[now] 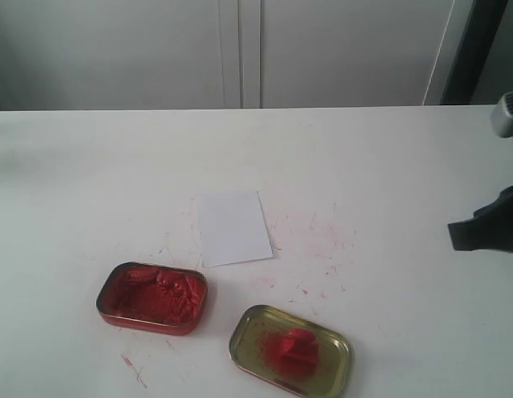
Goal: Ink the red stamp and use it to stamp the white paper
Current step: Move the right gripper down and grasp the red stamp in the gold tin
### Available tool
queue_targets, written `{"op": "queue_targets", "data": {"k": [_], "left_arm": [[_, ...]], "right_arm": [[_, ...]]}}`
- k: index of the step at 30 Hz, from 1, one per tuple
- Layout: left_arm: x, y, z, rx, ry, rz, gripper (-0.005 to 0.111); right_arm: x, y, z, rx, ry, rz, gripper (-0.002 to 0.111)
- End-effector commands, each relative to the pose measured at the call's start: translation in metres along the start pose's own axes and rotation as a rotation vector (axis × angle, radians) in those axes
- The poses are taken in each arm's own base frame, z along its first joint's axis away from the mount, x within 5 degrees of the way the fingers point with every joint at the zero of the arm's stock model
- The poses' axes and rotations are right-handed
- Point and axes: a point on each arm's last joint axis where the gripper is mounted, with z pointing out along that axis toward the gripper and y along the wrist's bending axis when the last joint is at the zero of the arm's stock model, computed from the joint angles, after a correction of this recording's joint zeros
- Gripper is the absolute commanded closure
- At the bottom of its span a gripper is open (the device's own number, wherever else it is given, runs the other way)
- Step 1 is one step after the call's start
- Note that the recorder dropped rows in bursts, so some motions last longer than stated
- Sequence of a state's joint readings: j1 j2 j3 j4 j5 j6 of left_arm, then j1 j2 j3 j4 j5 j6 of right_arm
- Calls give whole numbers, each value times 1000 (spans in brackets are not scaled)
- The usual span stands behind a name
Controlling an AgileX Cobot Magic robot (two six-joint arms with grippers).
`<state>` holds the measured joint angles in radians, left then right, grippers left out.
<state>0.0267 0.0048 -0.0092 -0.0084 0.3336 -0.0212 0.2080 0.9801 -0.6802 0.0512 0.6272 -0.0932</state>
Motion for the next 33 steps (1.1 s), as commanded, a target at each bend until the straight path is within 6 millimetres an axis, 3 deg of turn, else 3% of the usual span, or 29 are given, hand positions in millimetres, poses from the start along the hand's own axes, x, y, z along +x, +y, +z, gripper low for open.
{"op": "queue_targets", "data": {"k": [1,10,23,33], "left_arm": [[3,0,1,1,11,-6,107],[3,0,1,1,11,-6,107],[3,0,1,1,11,-6,107],[3,0,1,1,11,-6,107]], "right_arm": [[-6,11,12,-47,41,-80,108],[-13,37,37,-139,122,-212,108],[-27,95,58,-289,187,-505,108],[-12,124,80,-380,273,-790,108]]}}
